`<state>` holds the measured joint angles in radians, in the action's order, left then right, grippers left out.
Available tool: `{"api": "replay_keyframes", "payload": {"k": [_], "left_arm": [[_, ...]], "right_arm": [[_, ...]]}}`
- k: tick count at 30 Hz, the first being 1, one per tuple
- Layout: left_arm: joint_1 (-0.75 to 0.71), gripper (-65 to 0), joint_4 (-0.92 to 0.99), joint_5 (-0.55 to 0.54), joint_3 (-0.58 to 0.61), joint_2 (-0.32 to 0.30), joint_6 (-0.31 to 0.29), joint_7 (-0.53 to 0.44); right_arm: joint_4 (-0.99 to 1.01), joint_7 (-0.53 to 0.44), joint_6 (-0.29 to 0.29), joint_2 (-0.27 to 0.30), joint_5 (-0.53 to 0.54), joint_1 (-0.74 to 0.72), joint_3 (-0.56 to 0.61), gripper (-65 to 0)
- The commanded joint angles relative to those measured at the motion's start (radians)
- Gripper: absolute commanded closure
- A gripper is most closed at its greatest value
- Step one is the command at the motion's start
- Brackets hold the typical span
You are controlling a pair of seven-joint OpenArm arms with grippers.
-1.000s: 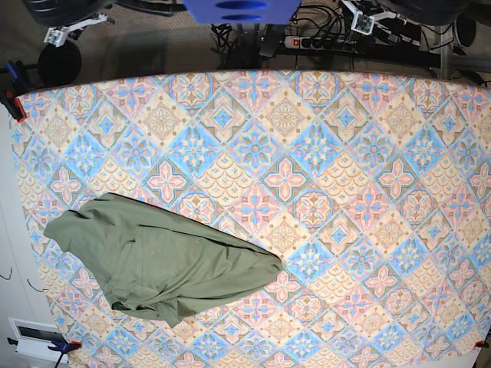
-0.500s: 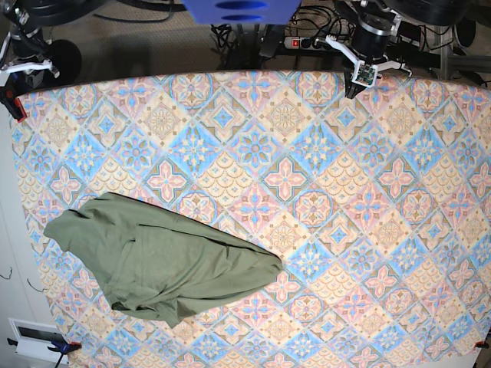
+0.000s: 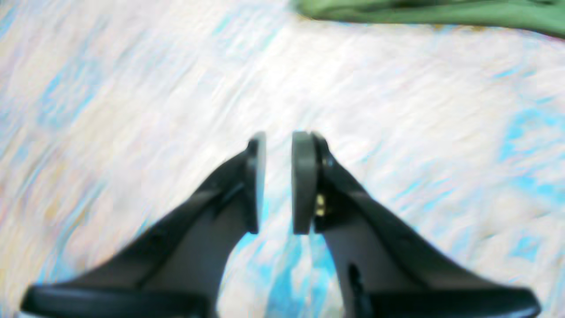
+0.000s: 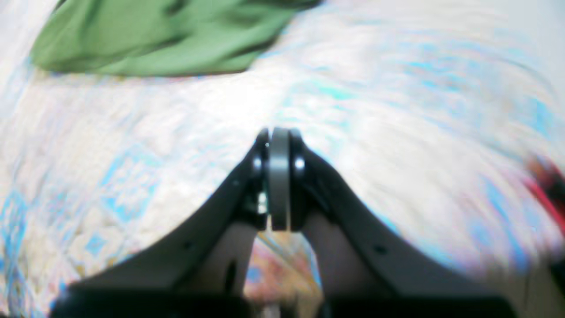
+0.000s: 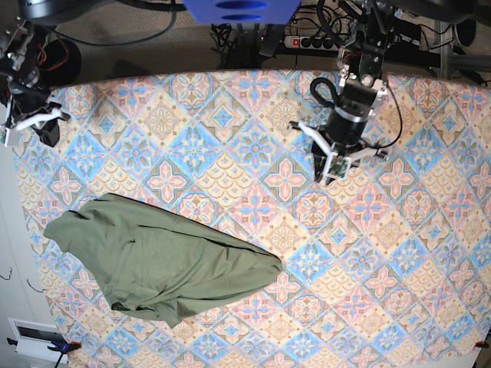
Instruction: Layout the t-shirt on the table in an organized manner, then fold the t-shirt properly
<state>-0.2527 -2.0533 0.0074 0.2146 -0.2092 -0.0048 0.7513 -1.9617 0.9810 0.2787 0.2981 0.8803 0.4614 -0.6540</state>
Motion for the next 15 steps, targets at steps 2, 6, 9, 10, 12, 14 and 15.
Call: {"api": "replay_keyframes", "payload": {"k": [2, 6, 9, 10, 12, 14, 15], "left_arm": [[0.114, -12.9, 0.035, 0.007, 0.007, 0.044, 0.009, 0.020], [0.286, -14.9, 0.193, 0.006, 0.041, 0.115, 0.007, 0.046], [0.392, -15.1, 0.336, 0.006, 0.070, 0.161, 0.007, 0.043], [0.422, -15.1, 0.375, 0.006, 0.073, 0.175, 0.007, 0.043], [0.499, -15.1, 0.497, 0.006, 0.073, 0.212, 0.007, 0.043], [0.588, -15.1, 0.624, 0.006, 0.078, 0.241, 0.007, 0.041], [0.620, -15.1, 0.679, 0.006, 0.087, 0.253, 0.007, 0.041]], "right_arm": [[-0.018, -0.030, 0.020, 0.016, -0.074, -0.036, 0.044, 0.0], [-0.017, -0.038, 0.020, 0.016, -0.272, -0.086, 0.184, 0.0], [-0.009, -0.040, 0.020, 0.016, -0.359, -0.126, 0.250, 0.0], [-0.008, -0.040, 0.020, 0.016, -0.376, -0.138, 0.264, 0.0], [-0.005, -0.040, 0.020, 0.016, -0.398, -0.166, 0.290, 0.0], [-0.005, -0.040, 0.020, 0.011, -0.398, -0.186, 0.302, 0.0], [-0.003, -0.040, 0.020, 0.002, -0.398, -0.188, 0.302, 0.0]]}}
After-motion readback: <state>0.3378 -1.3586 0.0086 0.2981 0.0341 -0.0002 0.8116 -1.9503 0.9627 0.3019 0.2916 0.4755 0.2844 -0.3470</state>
